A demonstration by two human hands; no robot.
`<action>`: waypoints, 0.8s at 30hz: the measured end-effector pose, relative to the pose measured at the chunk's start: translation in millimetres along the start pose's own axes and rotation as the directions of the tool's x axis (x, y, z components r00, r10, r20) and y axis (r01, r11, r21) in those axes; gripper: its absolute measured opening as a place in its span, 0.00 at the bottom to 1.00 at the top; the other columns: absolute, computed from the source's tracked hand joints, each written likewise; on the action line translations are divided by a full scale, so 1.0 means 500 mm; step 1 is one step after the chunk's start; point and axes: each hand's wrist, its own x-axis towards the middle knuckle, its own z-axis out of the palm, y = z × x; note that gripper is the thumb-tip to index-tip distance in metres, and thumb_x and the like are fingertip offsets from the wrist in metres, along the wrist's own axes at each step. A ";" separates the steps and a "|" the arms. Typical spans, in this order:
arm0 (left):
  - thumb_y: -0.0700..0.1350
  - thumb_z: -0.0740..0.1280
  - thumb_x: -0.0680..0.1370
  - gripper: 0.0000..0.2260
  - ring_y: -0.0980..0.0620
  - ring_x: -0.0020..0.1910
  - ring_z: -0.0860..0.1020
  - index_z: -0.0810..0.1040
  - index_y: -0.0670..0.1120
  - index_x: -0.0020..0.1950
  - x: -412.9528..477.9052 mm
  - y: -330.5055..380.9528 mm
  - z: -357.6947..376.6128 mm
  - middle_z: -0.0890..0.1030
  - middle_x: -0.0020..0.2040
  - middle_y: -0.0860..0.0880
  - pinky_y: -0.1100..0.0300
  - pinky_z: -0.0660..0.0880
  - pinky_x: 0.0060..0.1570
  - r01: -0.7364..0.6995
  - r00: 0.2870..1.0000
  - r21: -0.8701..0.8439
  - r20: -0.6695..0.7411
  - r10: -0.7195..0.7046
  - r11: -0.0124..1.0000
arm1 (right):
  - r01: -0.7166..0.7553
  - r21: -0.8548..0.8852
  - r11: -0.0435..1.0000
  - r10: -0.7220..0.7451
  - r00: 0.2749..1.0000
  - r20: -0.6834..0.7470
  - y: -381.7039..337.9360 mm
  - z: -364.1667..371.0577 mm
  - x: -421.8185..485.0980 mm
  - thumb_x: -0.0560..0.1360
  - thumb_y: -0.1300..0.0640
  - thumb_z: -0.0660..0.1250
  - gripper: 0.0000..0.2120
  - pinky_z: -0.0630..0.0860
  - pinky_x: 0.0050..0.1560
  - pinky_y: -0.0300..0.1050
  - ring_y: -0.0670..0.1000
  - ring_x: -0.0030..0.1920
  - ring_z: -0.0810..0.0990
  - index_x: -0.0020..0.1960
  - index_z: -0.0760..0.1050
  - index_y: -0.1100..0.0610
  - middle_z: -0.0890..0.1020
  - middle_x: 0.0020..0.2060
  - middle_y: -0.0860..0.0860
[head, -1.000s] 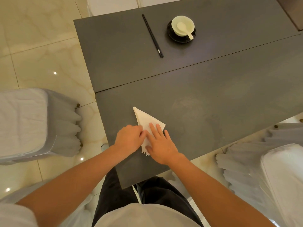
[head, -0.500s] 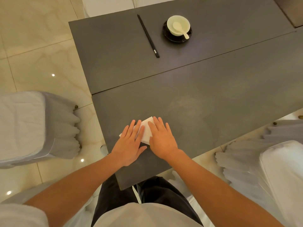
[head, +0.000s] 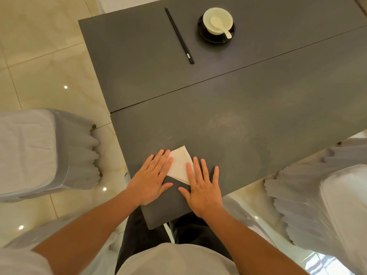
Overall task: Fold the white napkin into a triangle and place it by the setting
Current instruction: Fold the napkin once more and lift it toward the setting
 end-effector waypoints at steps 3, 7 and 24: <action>0.64 0.46 0.81 0.36 0.43 0.79 0.45 0.44 0.42 0.80 -0.012 -0.018 -0.004 0.46 0.81 0.43 0.44 0.51 0.77 0.018 1.000 0.015 0.021 -0.018 1.000 | -0.009 0.004 1.000 0.009 1.000 0.026 0.013 0.003 -0.016 0.76 0.30 0.38 0.36 0.39 0.73 0.68 0.57 0.77 0.37 0.77 0.36 0.48 0.42 0.79 0.52; 0.63 0.45 0.82 0.34 0.43 0.79 0.45 0.45 0.41 0.79 -0.030 -0.038 -0.006 0.47 0.80 0.43 0.44 0.53 0.77 0.121 0.992 0.003 0.046 -0.121 0.993 | -0.038 0.016 0.999 0.037 0.997 0.063 0.033 0.005 -0.040 0.75 0.29 0.37 0.37 0.38 0.73 0.68 0.59 0.76 0.34 0.77 0.35 0.49 0.41 0.78 0.51; 0.56 0.65 0.78 0.13 0.49 0.44 0.81 0.76 0.46 0.47 0.028 -0.037 -0.130 0.81 0.45 0.48 0.59 0.76 0.44 0.480 0.772 -0.299 0.591 -0.235 0.825 | -0.408 0.784 0.468 0.481 0.862 0.161 0.010 -0.073 0.012 0.76 0.63 0.66 0.13 0.73 0.54 0.46 0.50 0.48 0.74 0.60 0.71 0.56 0.76 0.58 0.55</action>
